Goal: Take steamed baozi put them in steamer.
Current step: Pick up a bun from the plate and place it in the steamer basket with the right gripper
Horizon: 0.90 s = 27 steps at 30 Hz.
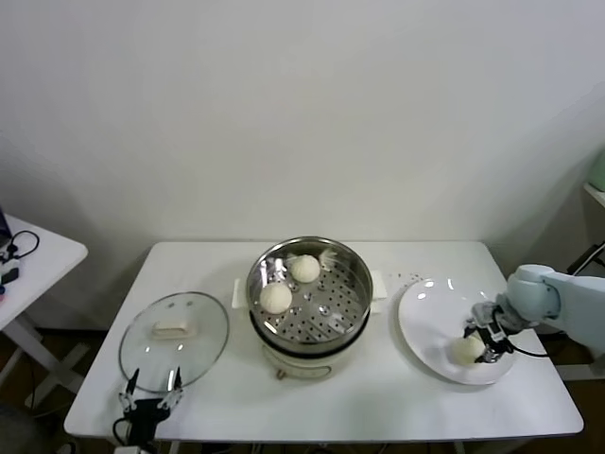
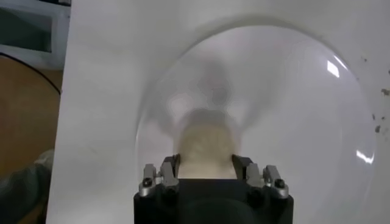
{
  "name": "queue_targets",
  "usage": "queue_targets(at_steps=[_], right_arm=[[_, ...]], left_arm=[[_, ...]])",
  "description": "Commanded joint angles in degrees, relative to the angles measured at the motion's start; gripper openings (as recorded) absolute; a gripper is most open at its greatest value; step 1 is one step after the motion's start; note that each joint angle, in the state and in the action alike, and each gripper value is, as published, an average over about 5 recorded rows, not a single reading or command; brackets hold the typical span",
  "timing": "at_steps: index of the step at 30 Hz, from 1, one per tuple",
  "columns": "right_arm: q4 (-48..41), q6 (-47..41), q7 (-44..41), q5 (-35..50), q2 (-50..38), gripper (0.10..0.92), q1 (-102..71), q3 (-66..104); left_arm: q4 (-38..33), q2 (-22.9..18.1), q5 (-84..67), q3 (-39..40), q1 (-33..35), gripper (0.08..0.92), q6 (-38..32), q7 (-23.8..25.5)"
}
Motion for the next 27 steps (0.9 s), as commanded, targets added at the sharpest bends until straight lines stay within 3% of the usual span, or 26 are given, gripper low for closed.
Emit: queue_targets(at_steps=[1,8,17,21,27], right_arm=[[5.6,4.6,-3.4,6.0,1.9,0.610,19.9,-12.7],[8.3,15.6,-12.1,15.3,11.8,0.635,47.5,-24.4],[8.8,19.1,-16.1,21.3,20.1,0.630,50.3,-14.6],[11.7,20.9,-16.2,20.1,23.6,0.630,48.4,-8.5],[16.2,23.8,-12.6,10.4,28.4,0.628,39.5,-1.5]], left_arm=[[-0.2,0.1,0.2,-0.1,0.1,0.823,0.1,0.0],[-0.8,0.0,0.8,-0.2,0.5,0.823,0.3,0.0],[0.0,0.3,0.9,-0.1,0.8,0.823,-0.3,-0.2],[0.0,0.2,0.9,-0.1,0.9,0.823,-0.4,-0.2],[-0.1,0.0,0.9,-0.2,0.8,0.823,-0.5,-0.4]])
